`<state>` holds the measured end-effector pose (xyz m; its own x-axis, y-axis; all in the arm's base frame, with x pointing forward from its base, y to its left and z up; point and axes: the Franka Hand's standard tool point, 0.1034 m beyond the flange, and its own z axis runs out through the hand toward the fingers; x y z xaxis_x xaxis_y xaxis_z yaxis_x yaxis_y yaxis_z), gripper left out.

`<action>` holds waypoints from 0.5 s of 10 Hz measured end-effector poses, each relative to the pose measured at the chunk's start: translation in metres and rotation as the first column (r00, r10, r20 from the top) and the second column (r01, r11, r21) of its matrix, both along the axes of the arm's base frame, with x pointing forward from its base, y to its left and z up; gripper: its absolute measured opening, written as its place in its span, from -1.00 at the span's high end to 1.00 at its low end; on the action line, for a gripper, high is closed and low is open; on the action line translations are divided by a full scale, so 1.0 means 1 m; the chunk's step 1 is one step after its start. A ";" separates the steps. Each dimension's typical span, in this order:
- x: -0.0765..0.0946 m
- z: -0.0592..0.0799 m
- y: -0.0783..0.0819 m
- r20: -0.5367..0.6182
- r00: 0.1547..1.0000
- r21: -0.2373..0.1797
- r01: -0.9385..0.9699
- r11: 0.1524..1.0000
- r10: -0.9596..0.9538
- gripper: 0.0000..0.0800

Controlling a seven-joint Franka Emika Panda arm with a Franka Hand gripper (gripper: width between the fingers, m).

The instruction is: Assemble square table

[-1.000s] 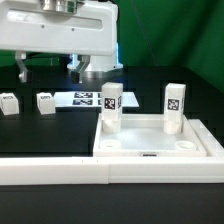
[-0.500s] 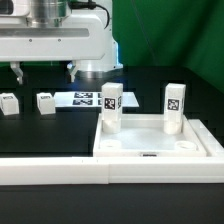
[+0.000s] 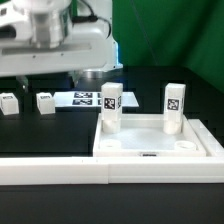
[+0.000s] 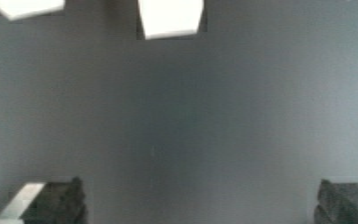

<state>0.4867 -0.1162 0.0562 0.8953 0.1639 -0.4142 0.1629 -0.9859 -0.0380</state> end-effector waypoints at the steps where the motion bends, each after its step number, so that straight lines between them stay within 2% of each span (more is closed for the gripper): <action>1: -0.016 -0.006 -0.004 -0.050 0.998 -0.022 -0.048 0.999 0.047 -0.62; 2: -0.031 -0.006 -0.011 -0.130 0.990 -0.028 -0.052 0.998 0.048 -0.62; 3: -0.036 -0.004 -0.016 -0.176 0.984 -0.032 -0.037 0.999 0.031 -0.62; 5: -0.039 -0.008 -0.010 -0.320 0.947 -0.028 -0.038 0.999 0.027 -0.62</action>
Offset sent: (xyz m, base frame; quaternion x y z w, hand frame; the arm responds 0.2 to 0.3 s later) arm 0.0000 0.0000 0.0000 0.0000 -0.1938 0.0000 0.9810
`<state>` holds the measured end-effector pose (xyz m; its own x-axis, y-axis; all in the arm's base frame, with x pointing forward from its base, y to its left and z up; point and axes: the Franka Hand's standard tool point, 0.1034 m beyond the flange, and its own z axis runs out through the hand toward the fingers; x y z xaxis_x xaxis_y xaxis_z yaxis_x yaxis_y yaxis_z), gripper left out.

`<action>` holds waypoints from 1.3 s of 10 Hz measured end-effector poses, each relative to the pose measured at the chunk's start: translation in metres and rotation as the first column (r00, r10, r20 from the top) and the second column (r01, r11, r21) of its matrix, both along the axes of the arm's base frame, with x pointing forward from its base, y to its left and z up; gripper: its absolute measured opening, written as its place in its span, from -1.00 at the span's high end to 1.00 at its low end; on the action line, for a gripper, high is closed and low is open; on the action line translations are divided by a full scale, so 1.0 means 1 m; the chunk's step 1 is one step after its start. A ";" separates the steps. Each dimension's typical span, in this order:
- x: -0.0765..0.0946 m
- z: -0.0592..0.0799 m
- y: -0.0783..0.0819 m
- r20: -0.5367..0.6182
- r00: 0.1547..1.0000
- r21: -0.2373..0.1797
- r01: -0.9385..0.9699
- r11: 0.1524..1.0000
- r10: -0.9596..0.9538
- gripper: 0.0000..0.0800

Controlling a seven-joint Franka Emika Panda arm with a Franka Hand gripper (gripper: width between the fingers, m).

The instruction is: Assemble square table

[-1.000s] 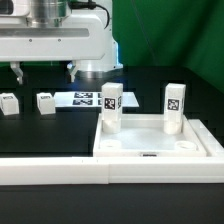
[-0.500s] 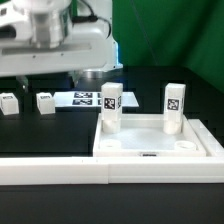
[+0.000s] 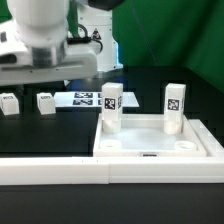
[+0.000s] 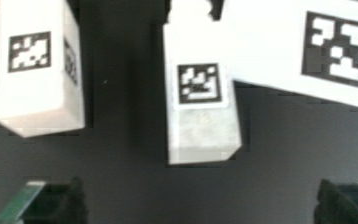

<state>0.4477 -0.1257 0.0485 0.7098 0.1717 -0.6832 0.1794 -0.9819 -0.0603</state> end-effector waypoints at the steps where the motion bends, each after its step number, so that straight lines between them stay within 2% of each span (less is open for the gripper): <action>1: -0.002 -0.001 0.002 -0.068 0.998 -0.003 0.003 1.000 -0.004 -0.62; 3: -0.003 -0.009 0.003 -0.140 0.990 -0.009 0.001 1.000 -0.002 -0.62; 6: -0.023 -0.030 0.000 -0.093 0.994 0.007 -0.058 0.998 0.058 -0.62; 10: -0.022 -0.030 0.000 -0.096 0.994 0.007 -0.057 0.998 0.057 -0.62; 12: -0.042 -0.037 0.001 -0.136 0.989 0.006 -0.049 0.999 0.049 -0.62; 13: -0.044 -0.039 0.003 -0.134 0.989 0.005 -0.058 0.998 0.058 -0.62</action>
Offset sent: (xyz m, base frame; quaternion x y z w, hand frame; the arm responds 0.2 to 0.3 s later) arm -0.0319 0.0016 -0.0233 -0.0256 -0.0284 -0.0211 0.9990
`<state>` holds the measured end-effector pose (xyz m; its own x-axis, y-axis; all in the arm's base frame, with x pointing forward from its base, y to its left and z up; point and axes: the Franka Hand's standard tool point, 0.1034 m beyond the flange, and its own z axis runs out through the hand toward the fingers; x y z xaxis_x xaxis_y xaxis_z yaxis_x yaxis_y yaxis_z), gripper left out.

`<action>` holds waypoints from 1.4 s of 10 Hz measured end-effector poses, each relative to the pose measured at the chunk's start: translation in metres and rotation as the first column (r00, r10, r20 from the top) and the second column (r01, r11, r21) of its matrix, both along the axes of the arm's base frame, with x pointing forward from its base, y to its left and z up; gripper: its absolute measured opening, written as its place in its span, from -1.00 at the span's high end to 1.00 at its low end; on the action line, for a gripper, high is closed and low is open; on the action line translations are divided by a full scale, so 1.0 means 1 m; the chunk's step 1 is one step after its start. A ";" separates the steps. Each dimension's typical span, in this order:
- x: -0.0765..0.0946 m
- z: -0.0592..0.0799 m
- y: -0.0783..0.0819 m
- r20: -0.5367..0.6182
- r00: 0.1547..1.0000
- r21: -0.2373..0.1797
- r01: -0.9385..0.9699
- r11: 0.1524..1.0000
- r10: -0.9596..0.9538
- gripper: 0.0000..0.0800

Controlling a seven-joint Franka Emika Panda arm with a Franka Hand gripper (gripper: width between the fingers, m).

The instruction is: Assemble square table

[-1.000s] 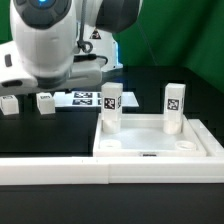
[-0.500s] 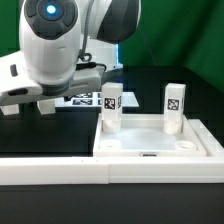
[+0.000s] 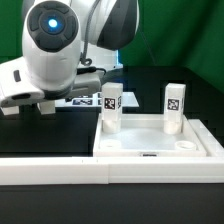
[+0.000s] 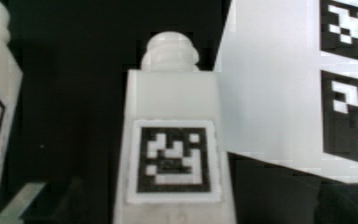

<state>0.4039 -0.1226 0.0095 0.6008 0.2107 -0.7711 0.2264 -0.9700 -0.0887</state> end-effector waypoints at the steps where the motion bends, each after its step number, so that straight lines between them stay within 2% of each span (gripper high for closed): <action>1: 0.000 0.000 0.000 0.001 1.000 0.000 0.001 1.000 -0.001 -0.62; 2: 0.000 0.000 0.000 0.000 1.000 0.000 0.001 1.000 -0.001 -0.62; 3: 0.000 0.000 0.000 0.000 1.000 0.000 0.001 1.000 -0.001 -0.16; 4: 0.000 0.000 0.000 0.000 1.000 0.000 0.001 1.000 -0.001 0.19; 5: 0.000 0.000 0.000 0.000 1.000 0.000 0.001 1.000 -0.001 0.28; 11: 0.002 0.001 -0.001 -0.001 1.000 0.002 -0.001 1.000 0.001 0.28; 12: 0.013 0.016 -0.004 -0.028 1.000 0.021 -0.002 1.000 0.003 0.28; 13: 0.035 0.029 -0.005 -0.007 1.000 0.017 -0.005 1.000 0.006 0.28; 14: 0.046 0.045 -0.001 -0.028 1.000 0.016 -0.003 1.000 0.004 0.28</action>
Offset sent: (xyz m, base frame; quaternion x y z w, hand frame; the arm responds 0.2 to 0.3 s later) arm 0.0000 0.0000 0.0000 0.0000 0.0000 0.0000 1.0000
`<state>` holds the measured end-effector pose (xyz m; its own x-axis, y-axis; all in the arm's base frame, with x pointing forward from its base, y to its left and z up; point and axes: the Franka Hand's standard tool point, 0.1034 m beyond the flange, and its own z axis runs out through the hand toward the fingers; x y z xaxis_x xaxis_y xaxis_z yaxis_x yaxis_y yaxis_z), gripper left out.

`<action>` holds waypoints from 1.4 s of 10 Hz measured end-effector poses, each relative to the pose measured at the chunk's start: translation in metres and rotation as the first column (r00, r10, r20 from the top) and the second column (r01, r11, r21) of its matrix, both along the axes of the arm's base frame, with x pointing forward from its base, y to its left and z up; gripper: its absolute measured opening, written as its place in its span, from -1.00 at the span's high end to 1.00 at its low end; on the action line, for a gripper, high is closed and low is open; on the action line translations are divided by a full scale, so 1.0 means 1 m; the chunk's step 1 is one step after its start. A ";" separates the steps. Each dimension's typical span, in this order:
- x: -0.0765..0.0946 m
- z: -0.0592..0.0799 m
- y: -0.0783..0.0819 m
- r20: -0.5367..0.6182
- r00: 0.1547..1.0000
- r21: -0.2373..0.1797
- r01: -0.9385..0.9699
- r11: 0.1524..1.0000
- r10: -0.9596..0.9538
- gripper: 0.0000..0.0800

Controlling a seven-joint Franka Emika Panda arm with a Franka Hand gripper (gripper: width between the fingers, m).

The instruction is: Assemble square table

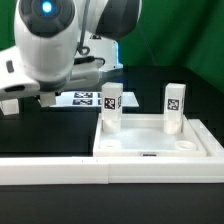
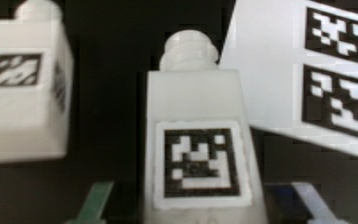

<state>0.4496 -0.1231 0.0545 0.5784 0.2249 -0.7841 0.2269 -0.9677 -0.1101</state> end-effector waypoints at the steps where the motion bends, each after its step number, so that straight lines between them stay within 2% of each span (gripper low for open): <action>1: 0.023 0.029 0.006 -0.011 1.000 -0.005 -0.004 1.000 0.004 0.28; 2: 0.045 0.053 0.012 -0.011 0.999 -0.018 -0.032 0.999 0.032 0.28; 3: 0.048 0.052 0.019 0.014 0.999 -0.020 -0.051 0.999 0.051 0.28; 4: 0.053 0.048 0.019 0.089 0.995 -0.002 -0.053 0.999 0.053 0.28; 6: 0.063 0.052 0.017 0.273 0.961 0.026 -0.045 0.999 0.036 0.28; 7: 0.072 0.065 0.017 0.286 0.958 0.030 -0.045 0.999 0.034 0.28; 8: 0.102 0.081 0.028 0.352 0.935 0.028 -0.053 0.998 0.040 0.28; 9: 0.124 0.096 0.041 0.415 0.909 0.042 -0.060 0.997 0.037 0.28; 10: 0.139 0.108 0.049 0.467 0.884 0.055 -0.065 0.996 0.032 0.28; 11: 0.155 0.119 0.054 0.533 0.845 0.047 -0.076 0.996 0.039 0.28; 12: 0.153 0.122 0.057 0.594 0.804 0.043 -0.070 0.997 0.031 0.28; 13: 0.150 0.121 0.054 0.640 0.768 0.057 -0.073 0.996 0.020 0.28; 14: 0.154 0.121 0.052 0.684 0.729 0.058 -0.074 0.996 0.015 0.28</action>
Offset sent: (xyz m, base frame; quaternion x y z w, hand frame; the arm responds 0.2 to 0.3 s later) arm 0.0000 0.0000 0.0000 0.0000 0.1938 0.0000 0.9810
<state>0.6034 -0.0713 0.1753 0.9385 0.3052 -0.1615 0.3122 -0.9498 0.0193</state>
